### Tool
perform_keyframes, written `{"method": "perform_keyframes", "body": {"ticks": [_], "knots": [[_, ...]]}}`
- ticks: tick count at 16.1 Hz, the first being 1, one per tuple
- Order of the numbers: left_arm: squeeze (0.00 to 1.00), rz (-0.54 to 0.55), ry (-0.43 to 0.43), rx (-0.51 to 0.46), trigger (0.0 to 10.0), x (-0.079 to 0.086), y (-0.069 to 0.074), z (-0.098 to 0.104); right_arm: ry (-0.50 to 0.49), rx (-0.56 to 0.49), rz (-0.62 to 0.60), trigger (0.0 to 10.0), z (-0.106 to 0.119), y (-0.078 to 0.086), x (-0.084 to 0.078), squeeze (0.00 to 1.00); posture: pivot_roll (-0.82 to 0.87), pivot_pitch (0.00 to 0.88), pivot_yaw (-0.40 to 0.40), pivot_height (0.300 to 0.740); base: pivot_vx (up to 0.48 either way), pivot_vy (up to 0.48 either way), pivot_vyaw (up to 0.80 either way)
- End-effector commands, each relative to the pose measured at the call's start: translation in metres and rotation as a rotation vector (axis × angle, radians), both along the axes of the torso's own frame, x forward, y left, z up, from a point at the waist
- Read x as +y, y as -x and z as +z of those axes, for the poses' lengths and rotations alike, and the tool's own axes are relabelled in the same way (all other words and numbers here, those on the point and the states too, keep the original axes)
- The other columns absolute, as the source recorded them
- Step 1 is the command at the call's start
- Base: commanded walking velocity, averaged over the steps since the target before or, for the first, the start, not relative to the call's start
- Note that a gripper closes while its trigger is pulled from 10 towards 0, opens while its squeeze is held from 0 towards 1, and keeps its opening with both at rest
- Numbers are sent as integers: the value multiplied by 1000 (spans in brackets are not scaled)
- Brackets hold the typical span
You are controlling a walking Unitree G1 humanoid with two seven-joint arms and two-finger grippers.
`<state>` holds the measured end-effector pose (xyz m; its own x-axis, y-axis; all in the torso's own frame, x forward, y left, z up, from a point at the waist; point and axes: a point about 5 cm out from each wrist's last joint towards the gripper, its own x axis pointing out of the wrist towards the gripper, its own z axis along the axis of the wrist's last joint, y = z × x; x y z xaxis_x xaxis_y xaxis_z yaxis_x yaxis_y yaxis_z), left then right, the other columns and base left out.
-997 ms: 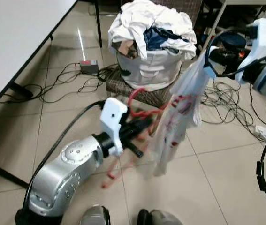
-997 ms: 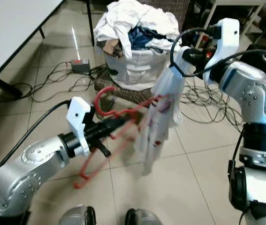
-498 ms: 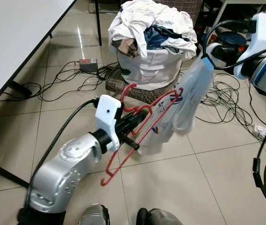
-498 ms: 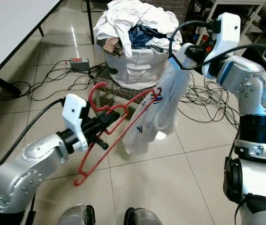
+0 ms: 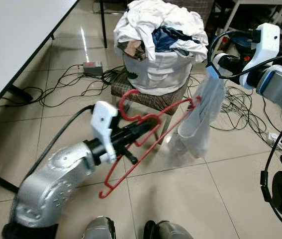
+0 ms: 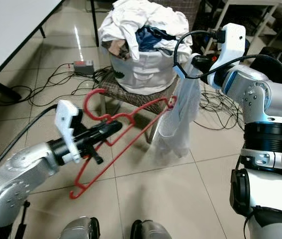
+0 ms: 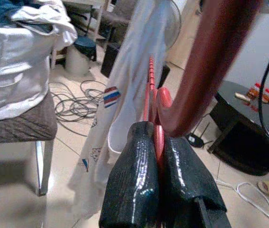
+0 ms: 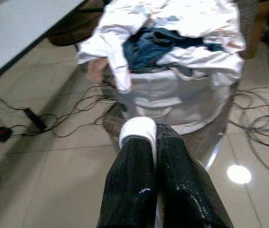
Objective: Hang hanger
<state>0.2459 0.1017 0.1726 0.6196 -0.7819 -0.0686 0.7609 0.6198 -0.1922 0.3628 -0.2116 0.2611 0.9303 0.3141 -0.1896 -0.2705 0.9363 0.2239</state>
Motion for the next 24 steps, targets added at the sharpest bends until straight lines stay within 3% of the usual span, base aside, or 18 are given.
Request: {"method": "perform_keyframes", "body": {"ticks": [1, 5, 9, 11, 13, 16, 17, 19, 21, 24], "knots": [[0, 0, -28, -1, 10000, -9, -5, -6, -9, -57, 38, 10000, 16, 5, 2, 0, -147, 115, -92, 740, 0, 0, 0], [0, -25, 13, 17, 10000, -24, -8, -10, -14, -68, 18, 10000, 20, 8, 0, 0, -157, 110, -81, 740, 0, 0, 0], [0, 94, -68, 13, 10000, -27, -24, -23, -28, -73, 35, 10000, 24, 11, 3, 0, -161, 112, -86, 740, 0, 0, 0], [0, 93, -55, 9, 10000, -32, -27, -24, -39, -71, 46, 10000, 25, 12, 5, 0, -161, 112, -92, 740, 0, 0, 0], [0, 94, -140, -12, 10000, -39, -31, -28, -32, -67, 61, 10000, 25, 14, 8, 0, -169, 109, -94, 740, 0, 0, 0], [0, 100, -238, -37, 10000, -35, -30, -31, 9, -68, 34, 10000, 25, 16, 1, 0, -175, 108, -91, 740, 0, 0, 0], [0, 102, -307, -34, 10000, -29, -29, -36, 10, -68, 23, 10000, 26, 16, -2, 0, -173, 107, -93, 740, 0, 0, 0], [0, 105, -377, 9, 10000, -24, -27, -42, 7, -70, 15, 10000, 28, 17, -4, 0, -169, 105, -95, 740, 0, 0, 0], [0, 142, -391, 47, 10000, -23, -26, -47, -5, -75, 7, 10000, 29, 16, -4, 0, -165, 105, -97, 740, 0, 0, 0], [0, 281, -342, 90, 10000, -20, -36, -53, -28, -77, 21, 10000, 30, 16, 1, 0, -166, 102, -97, 740, 0, 0, 0]]}}
